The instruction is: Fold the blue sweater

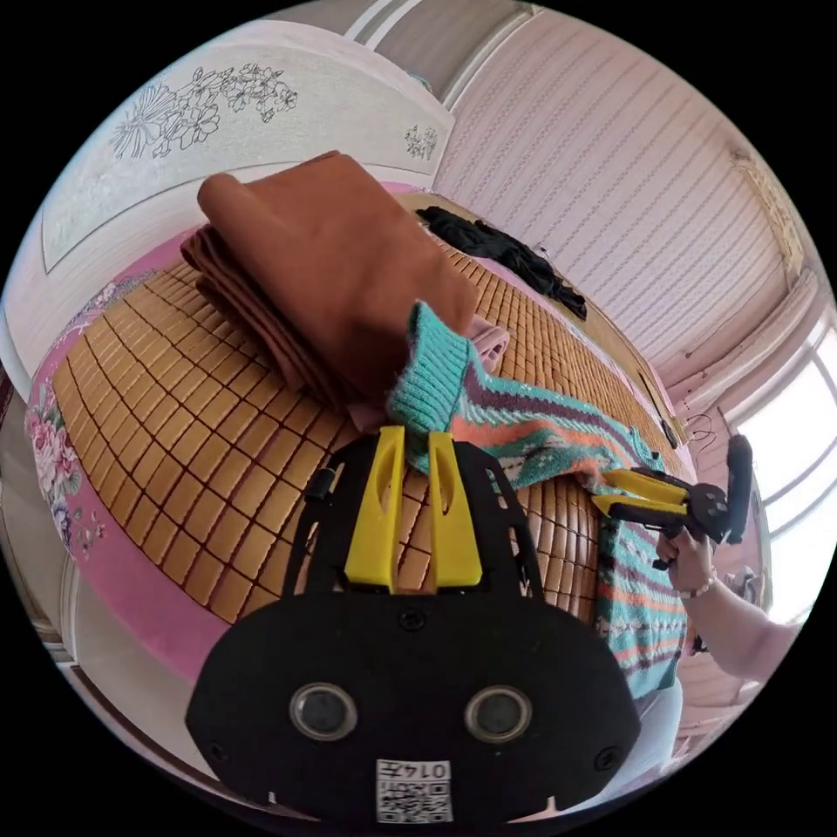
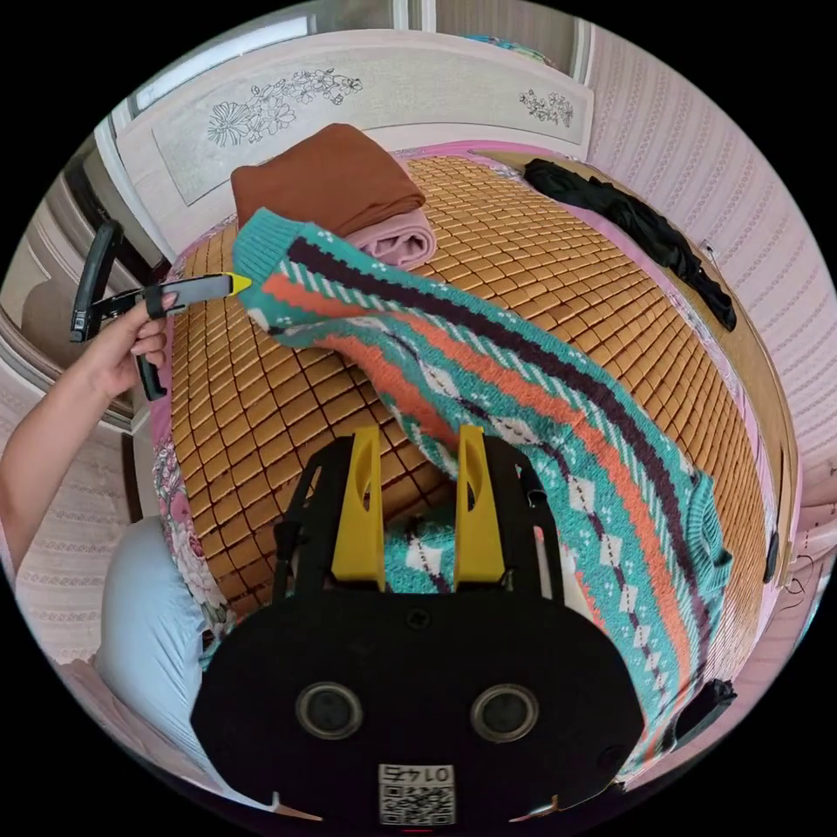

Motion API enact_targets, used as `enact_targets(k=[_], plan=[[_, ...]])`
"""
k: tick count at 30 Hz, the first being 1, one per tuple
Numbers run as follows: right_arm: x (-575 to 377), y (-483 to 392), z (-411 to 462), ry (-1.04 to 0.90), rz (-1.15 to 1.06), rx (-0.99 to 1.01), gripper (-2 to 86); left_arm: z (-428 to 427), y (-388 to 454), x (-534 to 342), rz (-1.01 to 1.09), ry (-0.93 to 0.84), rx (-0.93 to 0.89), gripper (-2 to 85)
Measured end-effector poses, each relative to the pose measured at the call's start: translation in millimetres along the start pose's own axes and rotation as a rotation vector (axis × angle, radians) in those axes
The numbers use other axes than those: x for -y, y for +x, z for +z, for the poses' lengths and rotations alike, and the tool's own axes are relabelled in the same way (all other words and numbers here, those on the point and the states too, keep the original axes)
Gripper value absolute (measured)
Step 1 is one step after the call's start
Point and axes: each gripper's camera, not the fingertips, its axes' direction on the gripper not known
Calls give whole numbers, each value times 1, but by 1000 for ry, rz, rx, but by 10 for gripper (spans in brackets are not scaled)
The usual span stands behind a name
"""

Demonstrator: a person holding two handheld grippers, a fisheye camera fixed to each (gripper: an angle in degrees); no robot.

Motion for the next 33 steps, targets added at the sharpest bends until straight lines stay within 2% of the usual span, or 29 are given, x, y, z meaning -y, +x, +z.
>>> enact_targets(k=[2,6,9,10,12,13,15,18,19,20,22,24,26,33], plan=[[-3,3,11,-15,5,31,134,-35,24,7,147,95,9,49],[-4,5,22,5,9,21,135,-56,46,44,241,189,55,54],[-7,14,18,11,51,65,148,-24,45,74,156,119,131,61],[-15,19,8,23,61,110,158,-18,41,78,70,104,126,58],[-44,27,-16,74,55,137,160,-28,44,71,37,182,69,52],[-75,34,-33,109,53,135,159,-41,54,61,85,236,39,49],[-133,49,-56,128,84,99,155,-57,76,39,208,225,-8,43],[-254,77,-83,61,251,20,143,-52,118,-24,393,-15,-171,8],[-304,85,-90,-5,341,-8,143,-36,133,-54,428,-203,-319,0],[-352,90,-98,-86,425,-41,148,-22,147,-86,406,-340,-432,-2],[-419,92,-111,-171,547,-123,155,-9,172,-130,417,-466,-486,2],[-477,93,-122,-225,671,-177,159,-2,202,-162,473,-523,-447,20],[-535,96,-126,-242,819,-144,160,7,235,-177,530,-575,-410,70],[-598,108,-91,-199,941,-14,157,43,292,-169,686,-657,-285,93]])
